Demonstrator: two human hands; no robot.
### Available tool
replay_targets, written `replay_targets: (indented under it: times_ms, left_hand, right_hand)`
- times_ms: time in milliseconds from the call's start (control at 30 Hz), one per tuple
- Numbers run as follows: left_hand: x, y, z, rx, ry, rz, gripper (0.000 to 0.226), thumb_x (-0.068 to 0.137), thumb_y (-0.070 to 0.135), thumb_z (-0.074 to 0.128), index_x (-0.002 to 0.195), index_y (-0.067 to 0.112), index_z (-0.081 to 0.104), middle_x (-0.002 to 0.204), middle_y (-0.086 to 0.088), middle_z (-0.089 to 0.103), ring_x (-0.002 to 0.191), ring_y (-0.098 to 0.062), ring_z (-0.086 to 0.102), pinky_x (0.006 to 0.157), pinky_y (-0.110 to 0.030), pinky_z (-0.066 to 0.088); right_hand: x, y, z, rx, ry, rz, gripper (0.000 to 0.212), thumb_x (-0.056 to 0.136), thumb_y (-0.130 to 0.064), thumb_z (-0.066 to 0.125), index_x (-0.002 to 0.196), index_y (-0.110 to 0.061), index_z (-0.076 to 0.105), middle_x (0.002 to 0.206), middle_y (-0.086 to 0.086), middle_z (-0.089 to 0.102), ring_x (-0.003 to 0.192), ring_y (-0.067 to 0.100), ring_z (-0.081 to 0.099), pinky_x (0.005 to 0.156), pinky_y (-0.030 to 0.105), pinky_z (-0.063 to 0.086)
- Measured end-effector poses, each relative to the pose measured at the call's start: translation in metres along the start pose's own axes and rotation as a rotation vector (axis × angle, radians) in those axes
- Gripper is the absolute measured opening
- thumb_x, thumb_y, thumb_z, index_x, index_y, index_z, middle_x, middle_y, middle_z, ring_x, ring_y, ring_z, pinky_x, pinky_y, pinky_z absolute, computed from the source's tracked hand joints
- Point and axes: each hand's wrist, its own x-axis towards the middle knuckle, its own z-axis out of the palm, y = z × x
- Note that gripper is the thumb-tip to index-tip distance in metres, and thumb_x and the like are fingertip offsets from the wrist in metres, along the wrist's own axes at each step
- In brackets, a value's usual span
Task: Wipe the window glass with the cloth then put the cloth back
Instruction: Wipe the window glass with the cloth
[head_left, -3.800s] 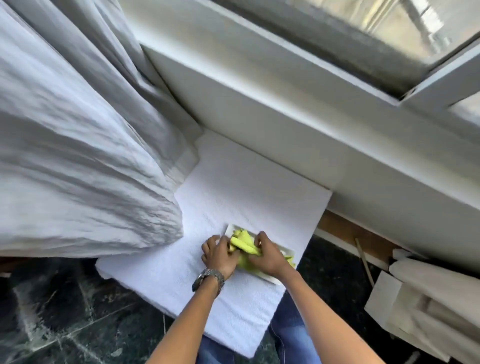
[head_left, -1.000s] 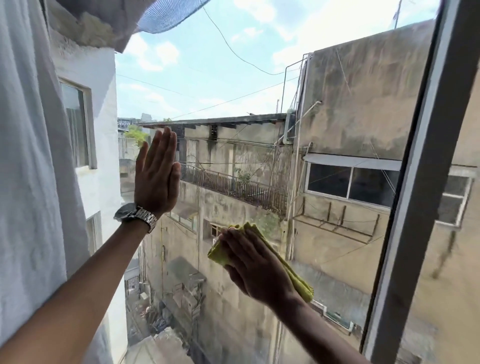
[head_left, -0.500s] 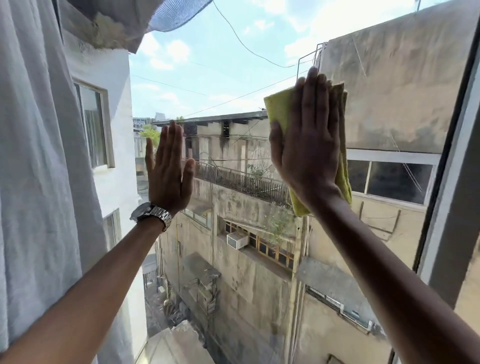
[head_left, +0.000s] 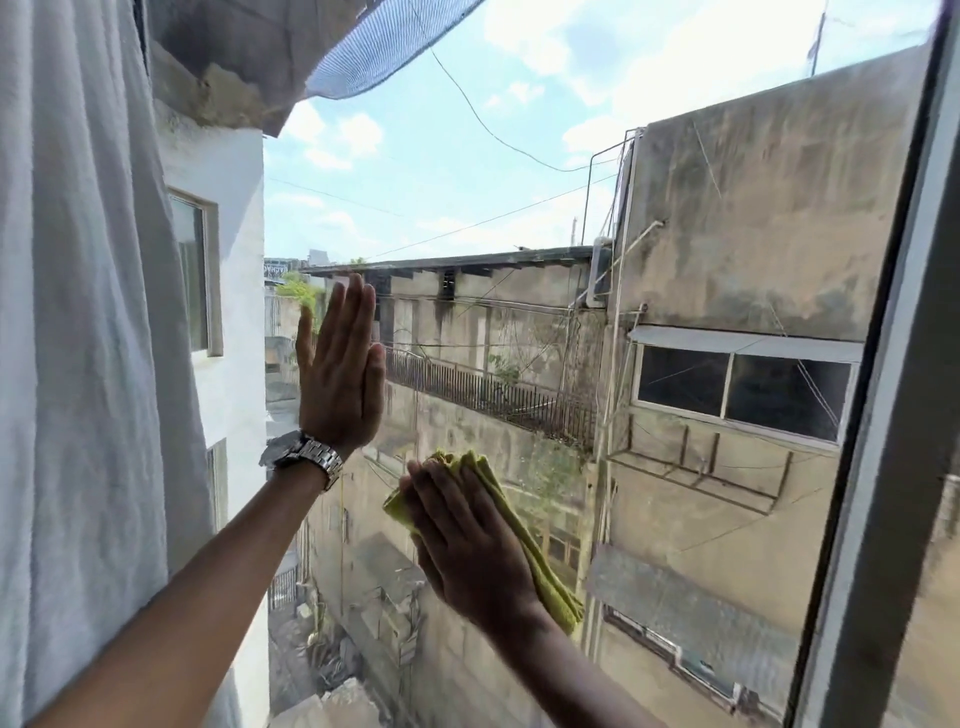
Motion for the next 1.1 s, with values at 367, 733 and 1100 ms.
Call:
replay_targets:
  times_ms: [367, 733, 1100]
  left_hand:
    - [-0.002, 0.002, -0.005, 0.028, -0.040, 0.006, 0.057, 0.104, 0.025, 0.026, 0.156, 0.002, 0.030, 0.165, -0.019, 0.031, 0.156, -0.031, 0.026, 0.125, -0.065, 0.018]
    - [-0.002, 0.000, -0.002, 0.038, -0.022, -0.027, 0.057, 0.102, 0.020, 0.029, 0.157, 0.004, 0.028, 0.166, -0.019, 0.029, 0.156, -0.029, 0.026, 0.127, -0.060, 0.016]
    - [0.001, -0.002, 0.005, 0.013, 0.028, -0.006, 0.057, 0.103, 0.022, 0.026, 0.157, 0.003, 0.028, 0.165, -0.020, 0.030, 0.156, -0.031, 0.025, 0.128, -0.058, 0.013]
  right_hand:
    - [0.016, 0.083, -0.039, -0.083, -0.146, -0.528, 0.064, 0.101, -0.036, 0.051, 0.156, -0.008, 0.034, 0.164, 0.015, 0.032, 0.152, 0.030, 0.028, 0.128, 0.050, 0.023]
    - [0.143, 0.137, -0.072, -0.036, 0.312, 0.295, 0.055, 0.106, -0.032, 0.041, 0.151, -0.001, 0.043, 0.158, 0.019, 0.042, 0.148, 0.034, 0.037, 0.125, 0.050, 0.029]
    - [-0.010, 0.002, -0.003, 0.066, 0.079, 0.132, 0.060, 0.101, -0.030, 0.051, 0.153, -0.002, 0.040, 0.163, 0.016, 0.032, 0.153, 0.029, 0.027, 0.129, 0.048, 0.018]
